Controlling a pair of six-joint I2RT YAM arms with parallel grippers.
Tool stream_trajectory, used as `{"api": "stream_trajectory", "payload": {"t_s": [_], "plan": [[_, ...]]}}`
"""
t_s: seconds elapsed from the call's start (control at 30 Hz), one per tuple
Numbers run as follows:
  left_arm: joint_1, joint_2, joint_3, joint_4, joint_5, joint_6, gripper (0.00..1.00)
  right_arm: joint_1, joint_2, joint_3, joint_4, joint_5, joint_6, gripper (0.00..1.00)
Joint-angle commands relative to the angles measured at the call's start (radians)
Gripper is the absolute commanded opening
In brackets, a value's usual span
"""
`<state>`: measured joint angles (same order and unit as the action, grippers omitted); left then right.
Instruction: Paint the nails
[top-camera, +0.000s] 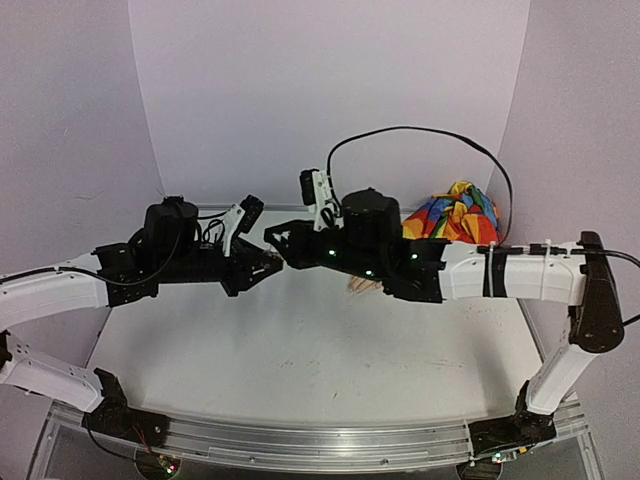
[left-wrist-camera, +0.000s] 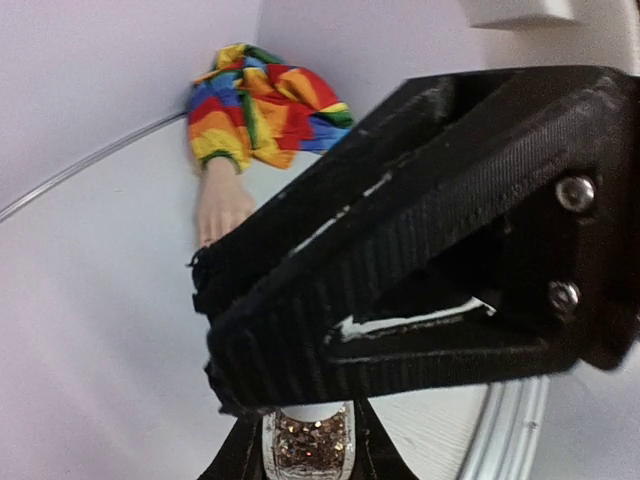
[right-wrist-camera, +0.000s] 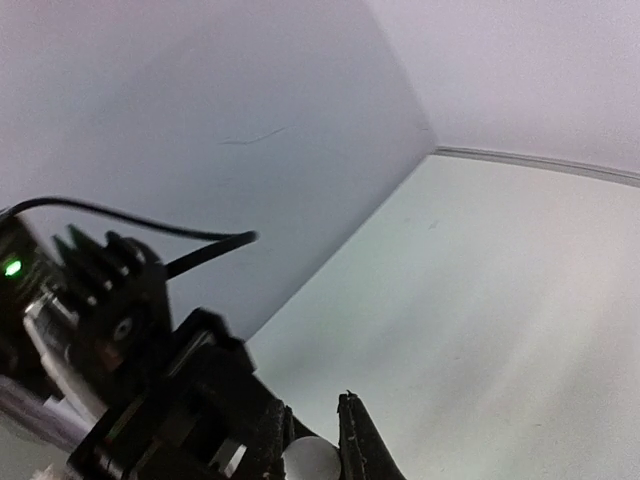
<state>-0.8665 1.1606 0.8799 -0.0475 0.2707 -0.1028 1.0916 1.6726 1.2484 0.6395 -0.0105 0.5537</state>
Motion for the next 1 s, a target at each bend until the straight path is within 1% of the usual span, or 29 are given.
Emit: {"api": "stream_trajectory", "payload": {"t_s": [0.0, 0.07, 0.17, 0.2, 0.27, 0.3, 0.37, 0.53, 0.57, 0.63, 0.67, 0.7, 0.73, 0.77, 0.83, 0.9, 0.97], "plan": [[0.012, 0.018, 0.093, 0.154, -0.323, 0.053, 0.0, 0.174, 0.145, 0.136, -0.278, 0.368, 0.153, 0.0], [0.011, 0.035, 0.104, 0.153, -0.316, 0.054, 0.0, 0.185, 0.163, 0.157, -0.279, 0.378, 0.171, 0.0], [0.009, 0.039, 0.083, 0.153, -0.283, 0.042, 0.0, 0.184, 0.149, 0.181, -0.278, 0.373, 0.113, 0.0], [0.009, 0.036, 0.071, 0.153, -0.275, 0.042, 0.0, 0.181, 0.135, 0.183, -0.276, 0.367, 0.087, 0.03], [0.008, 0.027, 0.043, 0.152, -0.237, 0.044, 0.0, 0.153, 0.11, 0.177, -0.268, 0.294, 0.038, 0.23], [0.009, 0.018, 0.025, 0.151, -0.234, 0.041, 0.0, 0.128, 0.098, 0.174, -0.267, 0.224, 0.012, 0.28], [0.008, -0.006, -0.014, 0.15, -0.234, 0.034, 0.0, 0.079, 0.058, 0.146, -0.259, 0.114, -0.025, 0.4], [0.01, -0.056, -0.07, 0.133, -0.176, 0.037, 0.0, -0.032, -0.097, -0.013, -0.151, -0.147, -0.075, 0.76], [0.014, -0.064, -0.076, 0.133, -0.143, 0.037, 0.0, -0.058, -0.122, -0.06, -0.124, -0.224, -0.082, 0.85], [0.021, -0.079, -0.078, 0.133, -0.031, 0.04, 0.0, -0.107, -0.155, -0.103, -0.09, -0.352, -0.089, 0.94], [0.024, -0.085, -0.075, 0.134, 0.048, 0.045, 0.0, -0.127, -0.164, -0.116, -0.074, -0.414, -0.092, 0.96], [0.024, -0.086, -0.067, 0.134, 0.139, 0.051, 0.0, -0.14, -0.169, -0.126, -0.053, -0.474, -0.094, 0.97], [0.024, -0.083, -0.056, 0.135, 0.276, 0.057, 0.0, -0.148, -0.174, -0.132, -0.028, -0.53, -0.097, 0.97], [0.024, -0.074, -0.042, 0.134, 0.376, 0.059, 0.0, -0.149, -0.178, -0.138, -0.001, -0.573, -0.098, 0.97], [0.024, -0.05, -0.012, 0.136, 0.537, 0.039, 0.0, -0.15, -0.186, -0.149, 0.064, -0.658, -0.096, 0.95], [0.024, -0.016, 0.019, 0.136, 0.638, 0.008, 0.0, -0.151, -0.183, -0.154, 0.126, -0.735, -0.076, 0.91], [0.023, 0.007, 0.041, 0.135, 0.696, -0.016, 0.0, -0.15, -0.17, -0.152, 0.191, -0.805, -0.041, 0.84]]}}
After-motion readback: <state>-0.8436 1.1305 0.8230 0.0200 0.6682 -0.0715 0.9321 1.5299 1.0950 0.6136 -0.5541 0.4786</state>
